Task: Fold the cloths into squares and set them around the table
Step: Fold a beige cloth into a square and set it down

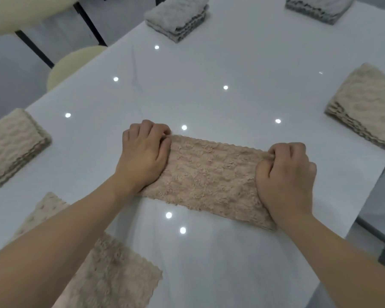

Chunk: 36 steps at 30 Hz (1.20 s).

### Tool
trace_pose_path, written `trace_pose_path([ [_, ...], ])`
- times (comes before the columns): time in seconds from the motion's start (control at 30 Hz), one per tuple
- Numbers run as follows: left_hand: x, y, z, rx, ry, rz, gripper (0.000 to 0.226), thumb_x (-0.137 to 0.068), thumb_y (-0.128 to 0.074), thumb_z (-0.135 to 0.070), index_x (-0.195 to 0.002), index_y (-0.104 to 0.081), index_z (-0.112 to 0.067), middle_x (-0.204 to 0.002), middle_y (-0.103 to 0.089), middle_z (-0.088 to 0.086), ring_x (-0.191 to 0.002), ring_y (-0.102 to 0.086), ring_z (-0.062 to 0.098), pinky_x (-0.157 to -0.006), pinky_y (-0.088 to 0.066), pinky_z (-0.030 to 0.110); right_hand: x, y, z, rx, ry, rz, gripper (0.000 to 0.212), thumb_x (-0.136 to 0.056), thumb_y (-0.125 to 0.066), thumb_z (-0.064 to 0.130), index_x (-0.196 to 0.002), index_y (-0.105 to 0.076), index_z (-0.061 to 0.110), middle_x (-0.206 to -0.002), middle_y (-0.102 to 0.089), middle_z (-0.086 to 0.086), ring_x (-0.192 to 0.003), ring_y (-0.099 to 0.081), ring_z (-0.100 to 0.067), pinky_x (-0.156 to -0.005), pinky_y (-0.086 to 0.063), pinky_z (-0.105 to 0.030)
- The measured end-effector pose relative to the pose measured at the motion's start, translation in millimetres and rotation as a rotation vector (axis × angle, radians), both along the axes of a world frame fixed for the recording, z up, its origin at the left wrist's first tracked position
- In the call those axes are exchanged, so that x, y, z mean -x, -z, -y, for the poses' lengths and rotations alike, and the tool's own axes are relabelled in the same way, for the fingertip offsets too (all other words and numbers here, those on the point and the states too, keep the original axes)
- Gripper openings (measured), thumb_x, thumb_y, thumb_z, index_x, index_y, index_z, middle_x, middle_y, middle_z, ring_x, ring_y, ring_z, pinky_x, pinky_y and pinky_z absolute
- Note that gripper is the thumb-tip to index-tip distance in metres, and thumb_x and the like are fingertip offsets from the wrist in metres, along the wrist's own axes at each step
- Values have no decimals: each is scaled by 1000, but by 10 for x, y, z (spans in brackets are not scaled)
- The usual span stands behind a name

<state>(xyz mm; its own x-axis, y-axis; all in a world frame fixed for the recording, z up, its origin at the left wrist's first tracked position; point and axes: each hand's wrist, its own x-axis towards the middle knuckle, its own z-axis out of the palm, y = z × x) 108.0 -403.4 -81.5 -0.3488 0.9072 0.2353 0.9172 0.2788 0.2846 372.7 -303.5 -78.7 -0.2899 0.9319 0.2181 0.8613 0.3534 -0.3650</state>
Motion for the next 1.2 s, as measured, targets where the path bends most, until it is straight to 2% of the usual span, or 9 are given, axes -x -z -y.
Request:
trace_pose_path([
  [0.13,17,-29,-1,-16,7,16,12,-98,-45,-24,-98,-53,-15,-99,-48,-2,-90,-39,18,-84,-26,31,11,-1,1,26,2,-22,9,-77,-40,17,-78,-47,12,-86,-44,-6,-71,-41,-26,-70,-33,-39],
  [0.4,-13,-44,-11,2,-29,42,12,-101,-45,-20,-102,-55,-14,-93,-52,-4,-82,-42,19,-81,-29,33,-18,-4,4,60,-29,-116,19,-83,-38,19,-94,-52,13,-80,-51,1,-73,-42,-26,-73,-29,-38],
  [0.6,-20,-74,-44,6,-104,27,14,-93,-44,-20,-83,-48,-12,-79,-51,5,-73,-43,27,-73,-38,44,-11,-15,-13,17,-65,-42,35,-93,-28,36,-67,-38,15,-69,-39,-1,-68,-36,-26,-67,-22,-36],
  [0.8,-129,-137,-22,80,-209,51,13,-91,-43,-18,-86,-51,-9,-82,-55,6,-79,-47,28,-72,-39,40,-76,37,-33,70,-68,-90,26,-101,-34,28,-91,-52,13,-87,-49,1,-81,-40,-21,-77,-21,-34],
  [0.87,-236,-284,-64,187,-317,198,15,-92,-43,-20,-93,-56,-12,-86,-57,3,-87,-49,27,-73,-39,37,-97,-43,-142,138,-111,-169,25,-102,-35,27,-97,-53,11,-87,-51,2,-84,-45,-23,-80,-25,-34],
  [0.93,-349,-469,-84,321,-430,596,13,-91,-47,-20,-87,-57,-14,-82,-56,0,-87,-52,26,-69,-41,35,-82,-152,-389,181,-183,-219,24,-102,-36,25,-100,-53,9,-91,-53,-2,-90,-49,-27,-82,-33,-36],
  [1.0,-448,-616,-37,389,-477,1022,9,-86,-54,-17,-78,-56,-13,-71,-53,4,-70,-52,23,-57,-38,31,-13,-279,-734,100,-235,-144,24,-101,-37,21,-101,-55,6,-99,-57,-13,-97,-50,-34,-82,-36,-39],
  [1.03,-499,-658,21,424,-467,1098,8,-86,-55,-15,-79,-56,-13,-67,-52,5,-60,-49,23,-52,-35,29,42,-335,-891,39,-256,-54,25,-99,-37,20,-103,-57,6,-104,-58,-17,-100,-49,-37,-85,-36,-41],
  [1.2,-407,-613,200,391,-527,940,7,-83,-57,-14,-82,-50,-13,-76,-51,9,-66,-43,23,-60,-34,31,437,-354,-861,-106,-388,152,40,-91,-48,20,-129,-53,9,-128,-47,-20,-115,-44,-41,-97,-30,-44],
])
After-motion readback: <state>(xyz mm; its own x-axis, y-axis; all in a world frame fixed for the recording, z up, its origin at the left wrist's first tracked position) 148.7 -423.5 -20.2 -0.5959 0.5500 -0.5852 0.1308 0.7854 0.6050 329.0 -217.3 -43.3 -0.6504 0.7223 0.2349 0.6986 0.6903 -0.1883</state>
